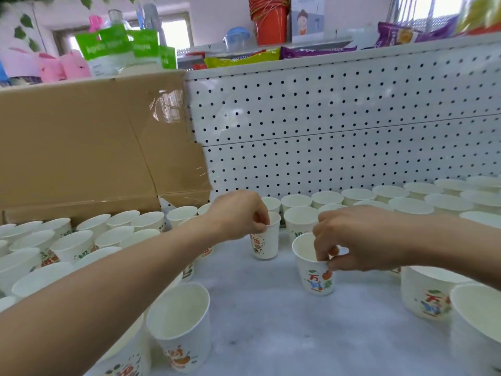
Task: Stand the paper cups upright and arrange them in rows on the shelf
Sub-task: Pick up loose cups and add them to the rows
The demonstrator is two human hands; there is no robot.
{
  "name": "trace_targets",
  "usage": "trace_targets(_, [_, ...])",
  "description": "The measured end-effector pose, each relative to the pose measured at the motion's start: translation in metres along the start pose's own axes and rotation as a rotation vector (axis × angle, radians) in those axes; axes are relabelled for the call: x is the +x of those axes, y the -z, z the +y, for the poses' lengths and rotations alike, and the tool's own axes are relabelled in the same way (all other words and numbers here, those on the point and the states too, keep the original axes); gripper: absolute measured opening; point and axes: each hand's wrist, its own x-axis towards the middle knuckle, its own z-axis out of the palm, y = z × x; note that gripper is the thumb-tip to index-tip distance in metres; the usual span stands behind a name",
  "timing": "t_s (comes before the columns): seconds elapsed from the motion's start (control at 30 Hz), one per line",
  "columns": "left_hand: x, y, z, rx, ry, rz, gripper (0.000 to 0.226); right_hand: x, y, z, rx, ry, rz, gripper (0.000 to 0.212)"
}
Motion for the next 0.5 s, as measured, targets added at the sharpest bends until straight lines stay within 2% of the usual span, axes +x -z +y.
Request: trace_targets(0.5, [0.01,-0.01,0.01,-0.064,0.019,0.014,0.011,-0.009,-0.005,0.011,0.0,-0.047,0.016,0.015])
